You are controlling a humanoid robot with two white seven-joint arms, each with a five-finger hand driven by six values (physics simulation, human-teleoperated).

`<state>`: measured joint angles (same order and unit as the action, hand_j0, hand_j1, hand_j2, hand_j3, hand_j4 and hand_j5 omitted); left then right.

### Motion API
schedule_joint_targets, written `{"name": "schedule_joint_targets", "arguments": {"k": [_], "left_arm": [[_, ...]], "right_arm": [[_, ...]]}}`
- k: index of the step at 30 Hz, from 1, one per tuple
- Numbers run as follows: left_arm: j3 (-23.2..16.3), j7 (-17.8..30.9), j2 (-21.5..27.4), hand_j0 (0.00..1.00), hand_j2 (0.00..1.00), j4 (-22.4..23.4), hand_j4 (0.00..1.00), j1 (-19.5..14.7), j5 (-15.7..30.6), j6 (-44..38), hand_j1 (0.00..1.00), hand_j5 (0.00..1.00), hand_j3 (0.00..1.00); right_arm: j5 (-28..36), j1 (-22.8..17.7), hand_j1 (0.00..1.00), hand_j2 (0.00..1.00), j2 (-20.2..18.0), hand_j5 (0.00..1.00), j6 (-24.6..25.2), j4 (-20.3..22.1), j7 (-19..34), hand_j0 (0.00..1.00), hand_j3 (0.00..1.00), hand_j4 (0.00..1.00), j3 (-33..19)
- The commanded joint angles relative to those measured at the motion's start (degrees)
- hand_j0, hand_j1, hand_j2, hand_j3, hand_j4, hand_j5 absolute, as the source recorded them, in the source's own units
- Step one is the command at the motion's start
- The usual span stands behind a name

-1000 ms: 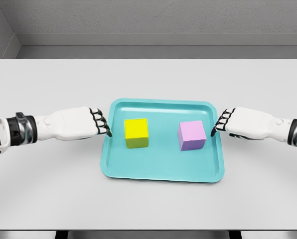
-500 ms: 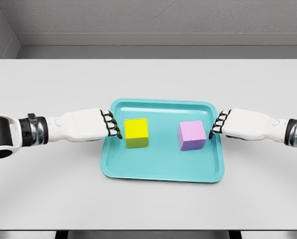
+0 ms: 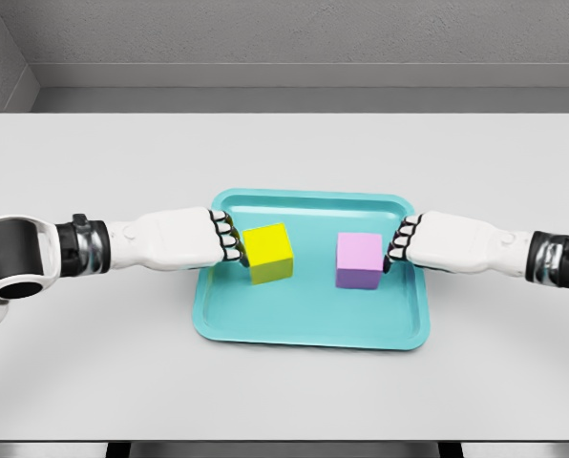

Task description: Push two cubes

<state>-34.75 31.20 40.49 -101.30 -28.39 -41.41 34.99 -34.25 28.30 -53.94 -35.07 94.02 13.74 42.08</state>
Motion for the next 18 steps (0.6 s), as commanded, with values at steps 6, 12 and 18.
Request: {"name": "schedule_joint_targets", "arguments": {"k": [6, 12, 18], "left_arm": [[-0.15, 0.35, 0.03, 0.78, 0.78, 3.65, 0.78, -0.97, -0.16, 0.01, 0.78, 0.78, 0.78], [-0.15, 0.35, -0.15, 0.78, 0.78, 5.50, 0.78, -2.81, -0.16, 0.01, 0.78, 0.78, 0.78], [-0.23, 0.88, -3.05, 0.78, 0.78, 6.55, 0.78, -3.78, -0.34, 0.01, 0.78, 0.78, 0.78]], "right_arm": [[0.32, 0.09, 0.62, 0.62, 0.50, 0.62, 0.07, 0.20, -0.03, 0.62, 0.62, 0.62, 0.02], [0.67, 0.35, 0.62, 0.62, 0.68, 0.62, 0.07, 2.31, -0.11, 0.62, 0.62, 0.62, 0.02], [0.67, 0.53, 0.62, 0.62, 0.77, 0.62, 0.07, 2.22, -0.11, 0.62, 0.62, 0.62, 0.02]]}}
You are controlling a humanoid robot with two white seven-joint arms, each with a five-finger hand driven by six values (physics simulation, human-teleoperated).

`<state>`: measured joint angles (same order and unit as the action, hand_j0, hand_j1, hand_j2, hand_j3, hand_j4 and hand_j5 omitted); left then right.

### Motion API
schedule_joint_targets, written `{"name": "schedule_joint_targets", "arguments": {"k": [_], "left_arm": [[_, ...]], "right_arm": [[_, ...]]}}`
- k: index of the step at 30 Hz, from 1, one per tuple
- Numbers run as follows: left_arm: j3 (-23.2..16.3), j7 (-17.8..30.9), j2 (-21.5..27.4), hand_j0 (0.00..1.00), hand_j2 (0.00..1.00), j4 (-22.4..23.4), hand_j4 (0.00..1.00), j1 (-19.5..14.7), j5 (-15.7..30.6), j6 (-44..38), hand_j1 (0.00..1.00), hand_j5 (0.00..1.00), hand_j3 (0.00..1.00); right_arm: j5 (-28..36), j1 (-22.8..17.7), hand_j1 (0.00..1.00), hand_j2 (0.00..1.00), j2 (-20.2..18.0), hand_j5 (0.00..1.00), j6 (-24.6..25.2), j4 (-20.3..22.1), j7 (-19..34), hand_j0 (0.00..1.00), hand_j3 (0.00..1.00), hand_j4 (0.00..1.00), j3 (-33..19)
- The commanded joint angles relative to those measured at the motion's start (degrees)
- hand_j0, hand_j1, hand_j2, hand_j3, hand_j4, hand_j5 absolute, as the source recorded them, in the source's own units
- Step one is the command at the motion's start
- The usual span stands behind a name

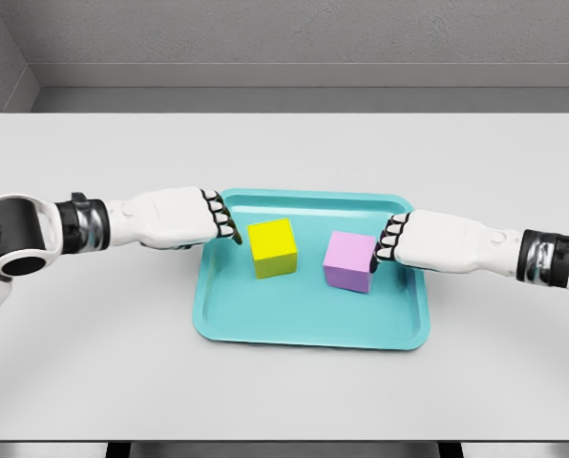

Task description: Push two cubes

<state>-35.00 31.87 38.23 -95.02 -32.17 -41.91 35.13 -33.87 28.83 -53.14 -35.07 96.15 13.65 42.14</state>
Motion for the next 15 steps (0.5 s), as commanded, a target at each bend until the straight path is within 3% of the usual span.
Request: {"name": "schedule_joint_targets", "arguments": {"k": [1, 15], "left_arm": [[0.02, 0.21, -1.05, 0.78, 0.78, 0.27, 0.78, -0.09, 0.17, -0.13, 0.78, 0.78, 0.78], [-0.95, 0.30, -3.16, 0.78, 0.78, -2.01, 0.78, 0.53, -0.63, -0.13, 0.78, 0.78, 0.78]], "right_arm": [[0.21, 0.00, 0.62, 0.62, -0.03, 0.62, 0.07, 0.09, -0.03, 0.62, 0.62, 0.62, -0.04], [0.21, 0.09, 0.62, 0.62, 2.08, 0.62, 0.07, -0.35, -0.03, 0.62, 0.62, 0.62, 2.07]]}}
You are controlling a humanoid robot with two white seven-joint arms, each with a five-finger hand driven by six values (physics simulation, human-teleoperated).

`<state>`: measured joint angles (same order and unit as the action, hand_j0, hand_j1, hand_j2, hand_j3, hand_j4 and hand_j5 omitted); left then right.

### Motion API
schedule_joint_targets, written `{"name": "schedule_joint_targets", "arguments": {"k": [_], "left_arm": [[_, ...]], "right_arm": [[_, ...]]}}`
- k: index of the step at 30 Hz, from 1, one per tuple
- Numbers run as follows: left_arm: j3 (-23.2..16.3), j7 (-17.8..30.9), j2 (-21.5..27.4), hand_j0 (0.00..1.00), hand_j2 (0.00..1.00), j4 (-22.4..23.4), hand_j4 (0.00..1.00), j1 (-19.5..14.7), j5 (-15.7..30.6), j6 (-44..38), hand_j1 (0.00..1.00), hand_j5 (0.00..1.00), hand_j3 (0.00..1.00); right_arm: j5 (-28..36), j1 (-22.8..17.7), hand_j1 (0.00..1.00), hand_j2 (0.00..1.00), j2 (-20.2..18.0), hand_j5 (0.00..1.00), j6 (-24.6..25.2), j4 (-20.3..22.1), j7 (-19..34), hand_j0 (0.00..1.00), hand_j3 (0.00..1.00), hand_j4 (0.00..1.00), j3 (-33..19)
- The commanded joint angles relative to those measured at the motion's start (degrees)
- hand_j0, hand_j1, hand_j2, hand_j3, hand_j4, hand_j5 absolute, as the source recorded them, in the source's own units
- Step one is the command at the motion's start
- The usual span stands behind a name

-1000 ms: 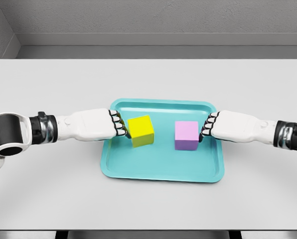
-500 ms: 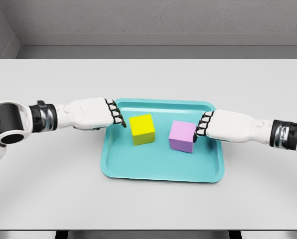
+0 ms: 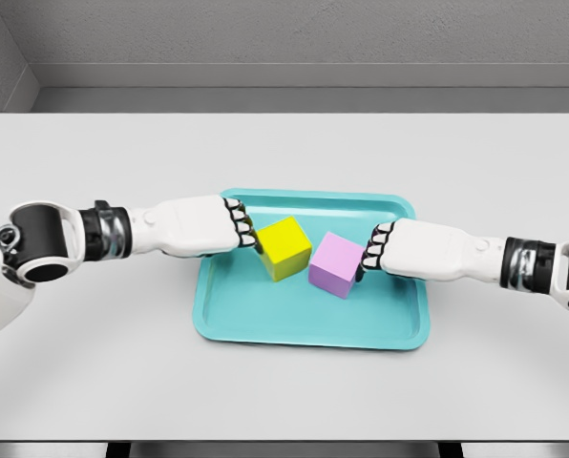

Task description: Push two cubes

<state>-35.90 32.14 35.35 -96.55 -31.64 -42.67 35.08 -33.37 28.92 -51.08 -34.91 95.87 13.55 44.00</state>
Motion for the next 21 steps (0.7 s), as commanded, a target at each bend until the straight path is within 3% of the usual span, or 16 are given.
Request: {"name": "schedule_joint_targets", "arguments": {"k": [1, 9, 21], "left_arm": [[-0.05, 0.02, -1.07, 0.78, 0.78, -0.66, 0.78, 0.09, -0.22, -0.08, 0.78, 0.78, 0.78], [-1.72, 0.02, -2.39, 0.77, 0.77, -2.86, 0.77, 0.00, -0.66, -0.08, 0.77, 0.77, 0.77], [-1.72, 0.02, -2.04, 0.73, 0.73, -2.24, 0.73, 0.09, -1.36, -0.08, 0.73, 0.73, 0.73]], "right_arm": [[-0.29, 0.00, 0.62, 0.62, 0.10, 0.62, -0.09, -0.07, 0.08, 0.62, 0.62, 0.62, 0.12], [-0.20, -0.09, 0.62, 0.62, 0.10, 0.62, -0.09, 0.19, 0.08, 0.62, 0.62, 0.62, 0.21], [0.06, -0.18, 0.62, 0.62, -1.83, 0.62, -0.09, 0.10, 0.08, 0.62, 0.62, 0.62, 0.21]]}}
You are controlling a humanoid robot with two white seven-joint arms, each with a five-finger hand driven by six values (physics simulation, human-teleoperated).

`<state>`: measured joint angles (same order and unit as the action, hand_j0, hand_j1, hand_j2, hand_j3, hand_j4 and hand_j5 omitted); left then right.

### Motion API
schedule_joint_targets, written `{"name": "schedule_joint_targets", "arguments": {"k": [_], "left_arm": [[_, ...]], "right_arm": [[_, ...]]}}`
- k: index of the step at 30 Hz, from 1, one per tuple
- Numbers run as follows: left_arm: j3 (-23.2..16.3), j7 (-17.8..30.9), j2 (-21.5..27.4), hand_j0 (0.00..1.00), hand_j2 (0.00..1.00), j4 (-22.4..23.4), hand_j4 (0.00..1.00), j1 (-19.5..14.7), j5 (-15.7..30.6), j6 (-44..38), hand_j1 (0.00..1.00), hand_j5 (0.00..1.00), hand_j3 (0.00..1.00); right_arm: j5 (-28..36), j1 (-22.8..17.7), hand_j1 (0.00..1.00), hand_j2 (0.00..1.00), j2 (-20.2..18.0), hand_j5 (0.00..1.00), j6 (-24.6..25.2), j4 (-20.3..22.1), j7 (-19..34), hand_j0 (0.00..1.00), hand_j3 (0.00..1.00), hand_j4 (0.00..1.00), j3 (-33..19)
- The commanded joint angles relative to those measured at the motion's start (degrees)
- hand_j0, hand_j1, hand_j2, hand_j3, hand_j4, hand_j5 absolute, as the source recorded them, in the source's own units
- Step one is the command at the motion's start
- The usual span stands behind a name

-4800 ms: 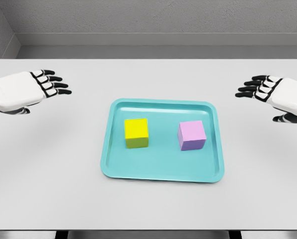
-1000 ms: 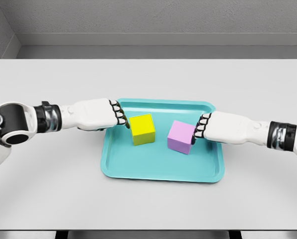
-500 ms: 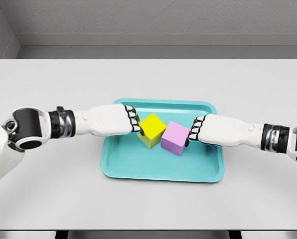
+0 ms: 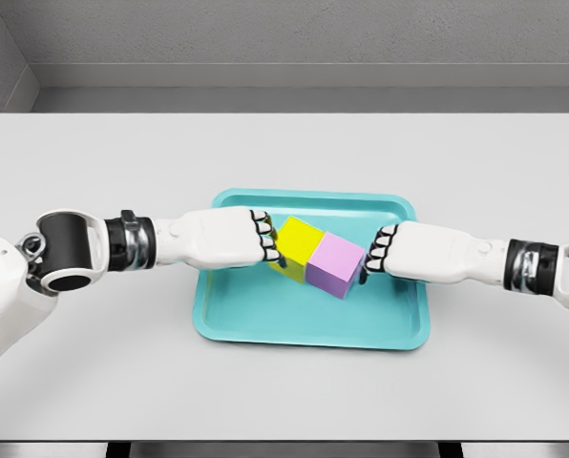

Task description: Push two cubes

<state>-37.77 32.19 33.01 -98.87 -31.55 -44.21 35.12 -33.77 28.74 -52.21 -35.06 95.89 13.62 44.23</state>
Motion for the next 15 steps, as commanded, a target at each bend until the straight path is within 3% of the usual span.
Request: {"name": "schedule_joint_targets", "arguments": {"k": [1, 5, 7, 9, 11, 15], "left_arm": [[0.16, -0.02, 0.38, 0.74, 0.74, 0.08, 0.74, 0.00, 0.18, -0.12, 0.74, 0.74, 0.74], [0.16, -0.02, 0.47, 0.74, 0.74, -0.27, 0.74, 0.26, 0.26, -0.12, 0.74, 0.74, 0.74], [0.16, -0.02, 0.47, 0.74, 0.74, -0.36, 0.74, 0.62, 0.26, -0.12, 0.74, 0.74, 0.74], [0.24, -0.02, 0.56, 0.73, 0.73, -0.53, 0.73, 0.53, 0.44, -0.12, 0.73, 0.73, 0.73], [0.33, -0.02, 1.00, 0.66, 0.66, -0.53, 0.66, 0.53, 0.79, -0.12, 0.66, 0.66, 0.66], [0.51, 0.07, 2.32, 0.64, 0.64, -1.32, 0.64, 0.53, 0.97, -0.12, 0.64, 0.64, 0.64]], "right_arm": [[0.63, 0.00, 0.62, 0.62, -1.05, 0.62, 0.06, 0.17, -0.09, 0.62, 0.62, 0.62, -0.10], [3.18, 0.09, 0.63, 0.63, -6.68, 0.63, 0.06, 3.33, -0.70, 0.63, 0.63, 0.63, -0.81], [7.22, 0.26, 0.63, 0.63, -9.75, 0.63, 0.06, 4.04, -0.70, 0.63, 0.63, 0.63, -3.70], [8.01, 0.26, 0.63, 0.63, -10.46, 0.63, 0.06, 4.13, -0.70, 0.63, 0.63, 0.63, -4.59], [8.01, 0.70, 0.63, 0.63, -10.72, 0.63, 0.06, 4.04, -0.70, 0.63, 0.63, 0.63, -4.76], [8.10, 1.23, 0.64, 0.64, -11.69, 0.64, 0.06, 3.95, -0.79, 0.64, 0.64, 0.64, -5.73]]}}
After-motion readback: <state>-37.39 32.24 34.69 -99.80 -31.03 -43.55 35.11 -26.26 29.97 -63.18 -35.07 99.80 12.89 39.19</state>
